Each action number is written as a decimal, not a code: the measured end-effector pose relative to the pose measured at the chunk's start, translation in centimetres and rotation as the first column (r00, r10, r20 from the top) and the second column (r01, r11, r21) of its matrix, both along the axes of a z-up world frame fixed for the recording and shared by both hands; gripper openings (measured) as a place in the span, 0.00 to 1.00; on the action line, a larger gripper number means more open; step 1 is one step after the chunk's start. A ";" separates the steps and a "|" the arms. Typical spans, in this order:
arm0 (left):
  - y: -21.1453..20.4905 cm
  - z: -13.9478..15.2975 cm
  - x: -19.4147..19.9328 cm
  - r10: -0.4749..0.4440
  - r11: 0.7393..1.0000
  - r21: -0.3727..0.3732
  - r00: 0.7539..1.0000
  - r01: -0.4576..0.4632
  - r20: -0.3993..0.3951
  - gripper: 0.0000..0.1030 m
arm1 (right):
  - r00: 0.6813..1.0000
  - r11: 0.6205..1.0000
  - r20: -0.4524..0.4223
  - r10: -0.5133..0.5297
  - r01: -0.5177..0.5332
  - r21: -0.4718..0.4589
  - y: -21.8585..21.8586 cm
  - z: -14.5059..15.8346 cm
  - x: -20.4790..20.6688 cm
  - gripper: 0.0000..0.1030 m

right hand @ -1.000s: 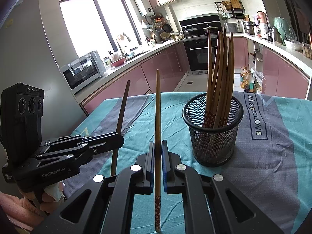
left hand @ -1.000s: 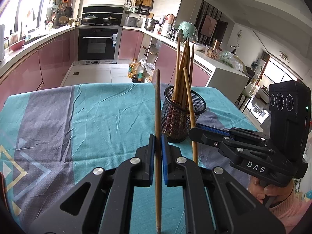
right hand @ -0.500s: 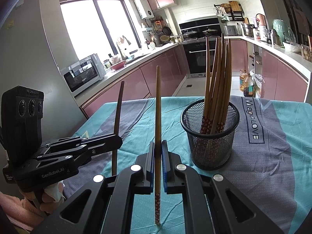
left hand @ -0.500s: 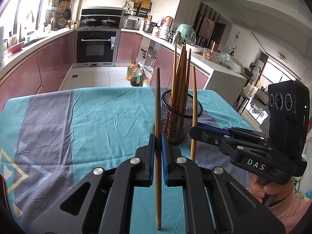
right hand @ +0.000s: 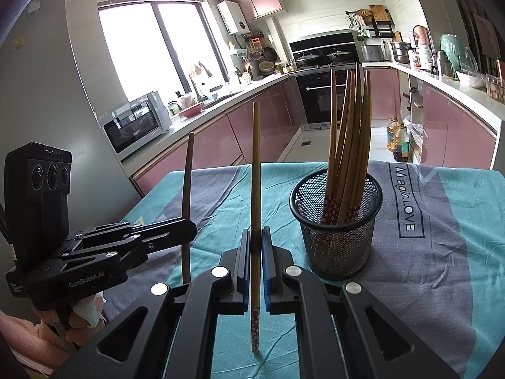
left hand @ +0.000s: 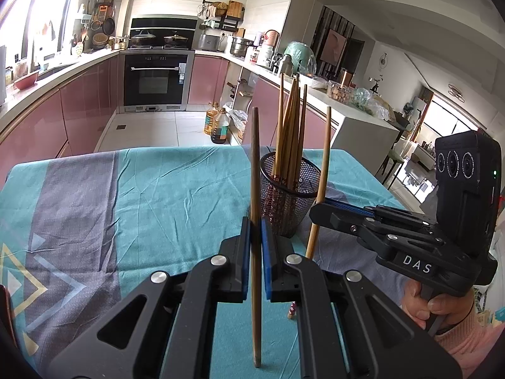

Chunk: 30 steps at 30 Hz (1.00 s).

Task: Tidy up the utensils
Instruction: 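Carry the left chopstick over the mesh cup while the right tool follows with its own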

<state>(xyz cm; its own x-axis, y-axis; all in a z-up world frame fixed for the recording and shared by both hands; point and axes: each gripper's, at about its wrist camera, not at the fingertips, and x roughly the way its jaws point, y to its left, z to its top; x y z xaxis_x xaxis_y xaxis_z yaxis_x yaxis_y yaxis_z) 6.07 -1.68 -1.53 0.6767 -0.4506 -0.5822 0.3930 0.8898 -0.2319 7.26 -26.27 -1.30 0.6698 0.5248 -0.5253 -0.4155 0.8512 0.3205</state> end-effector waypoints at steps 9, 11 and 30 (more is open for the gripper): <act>-0.1 0.3 0.1 -0.002 1.000 -0.002 1.000 0.002 0.011 0.07 | 1.000 1.000 0.011 0.000 0.000 0.001 -0.3 0.4 0.1 0.06; -0.1 0.3 0.2 -0.002 1.000 -0.002 1.000 0.002 0.012 0.07 | 1.000 1.000 0.014 0.000 0.000 0.001 -0.3 0.4 0.0 0.06; -0.3 1.4 0.4 -0.020 1.000 -0.020 0.999 0.021 0.033 0.07 | 0.999 1.000 0.051 -0.011 0.011 0.007 -1.0 1.7 -0.2 0.06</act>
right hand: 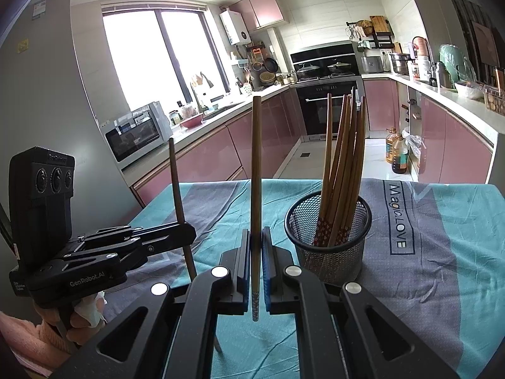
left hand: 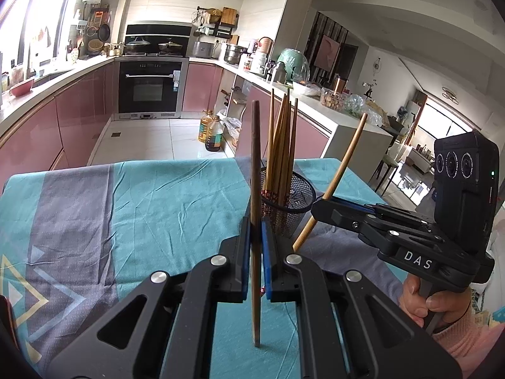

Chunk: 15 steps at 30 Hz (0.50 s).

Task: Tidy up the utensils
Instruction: 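Carry the left chopstick over the mesh cup while the right tool follows with its own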

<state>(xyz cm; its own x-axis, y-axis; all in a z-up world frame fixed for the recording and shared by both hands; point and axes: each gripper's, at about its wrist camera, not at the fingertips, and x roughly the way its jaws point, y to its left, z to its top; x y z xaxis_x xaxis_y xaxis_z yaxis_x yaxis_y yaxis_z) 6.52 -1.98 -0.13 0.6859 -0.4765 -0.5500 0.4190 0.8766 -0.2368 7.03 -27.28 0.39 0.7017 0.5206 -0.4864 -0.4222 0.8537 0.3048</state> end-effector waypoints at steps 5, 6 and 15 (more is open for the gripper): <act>0.0 0.3 0.1 -0.008 1.000 -0.002 1.000 0.008 0.005 0.07 | 1.000 1.000 0.012 -0.006 0.006 0.000 -0.3 0.4 0.0 0.06; 0.0 0.3 0.2 -0.010 1.000 -0.003 1.000 0.010 0.005 0.07 | 1.000 1.000 0.014 -0.008 0.008 0.000 -0.2 0.5 -0.1 0.06; -0.4 1.1 0.2 -0.019 1.000 -0.002 0.999 0.020 0.027 0.07 | 0.999 1.000 0.030 -0.016 0.016 0.000 -0.8 0.9 0.2 0.06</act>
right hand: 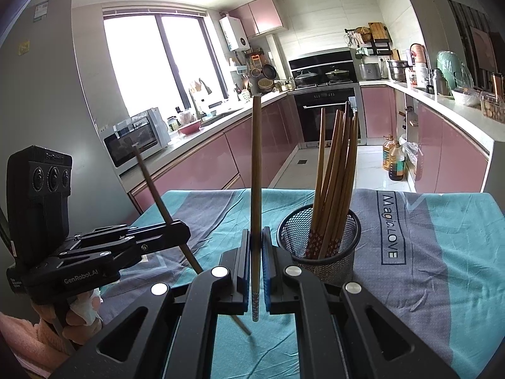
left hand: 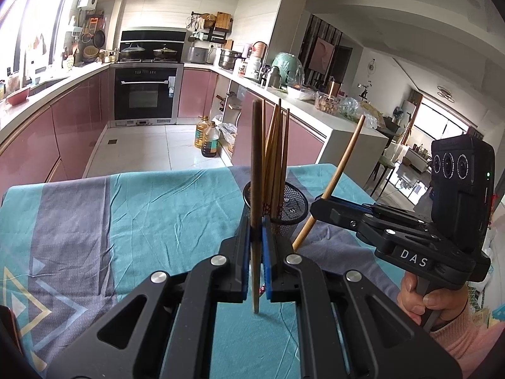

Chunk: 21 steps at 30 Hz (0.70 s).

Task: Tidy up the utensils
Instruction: 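Carry the left chopstick over the mesh cup while the right tool follows with its own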

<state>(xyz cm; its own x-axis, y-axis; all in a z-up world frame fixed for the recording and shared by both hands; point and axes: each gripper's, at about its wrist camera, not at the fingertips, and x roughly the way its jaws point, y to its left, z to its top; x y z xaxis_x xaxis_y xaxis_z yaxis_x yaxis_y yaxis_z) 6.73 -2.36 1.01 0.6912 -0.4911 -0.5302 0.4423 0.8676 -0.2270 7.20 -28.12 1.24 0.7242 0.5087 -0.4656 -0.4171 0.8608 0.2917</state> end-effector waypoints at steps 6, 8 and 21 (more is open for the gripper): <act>-0.3 0.4 0.2 -0.006 1.000 0.002 1.000 0.006 0.010 0.07 | 1.000 1.000 0.013 -0.007 0.007 -0.001 -0.4 0.4 0.1 0.06; -0.3 0.5 0.3 -0.009 1.000 0.002 1.000 0.009 0.013 0.07 | 1.000 1.000 0.019 -0.011 0.011 -0.001 -0.5 0.6 0.1 0.06; -0.7 1.2 0.6 -0.020 1.000 -0.001 0.999 0.020 0.035 0.07 | 0.999 1.000 0.046 -0.024 0.024 -0.005 -0.8 1.5 -0.2 0.06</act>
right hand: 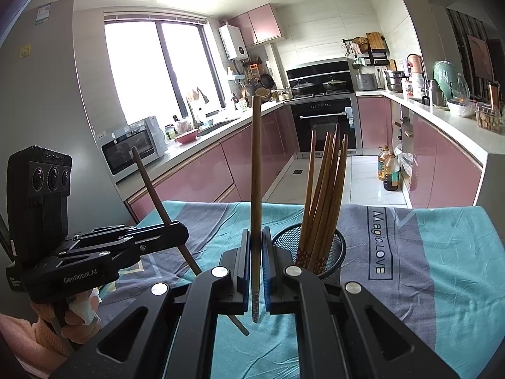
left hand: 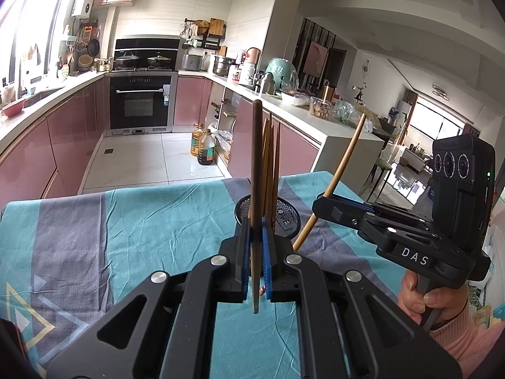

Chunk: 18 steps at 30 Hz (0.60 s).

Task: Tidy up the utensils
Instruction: 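Carry the left chopstick over the mesh cup while the right tool follows with its own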

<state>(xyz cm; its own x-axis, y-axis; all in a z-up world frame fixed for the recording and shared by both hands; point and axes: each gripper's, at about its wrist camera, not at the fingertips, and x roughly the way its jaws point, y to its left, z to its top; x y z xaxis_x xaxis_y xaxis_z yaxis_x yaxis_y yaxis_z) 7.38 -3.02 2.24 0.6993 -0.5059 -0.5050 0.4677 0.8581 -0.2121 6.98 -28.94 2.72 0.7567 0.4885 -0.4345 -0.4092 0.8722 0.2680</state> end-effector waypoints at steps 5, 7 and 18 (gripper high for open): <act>-0.2 0.3 0.2 -0.002 1.000 0.002 1.000 0.002 0.009 0.07 | 1.000 1.000 0.009 -0.002 0.002 0.008 -0.4 0.5 0.2 0.06; -0.2 0.4 0.2 -0.004 1.000 0.002 1.000 0.004 0.013 0.07 | 1.000 1.000 0.011 -0.003 0.003 0.007 -0.6 0.6 0.3 0.06; -0.8 0.9 0.0 -0.011 1.000 0.009 0.999 0.011 0.035 0.07 | 1.000 1.000 0.030 -0.005 0.005 0.006 -0.9 1.3 0.4 0.06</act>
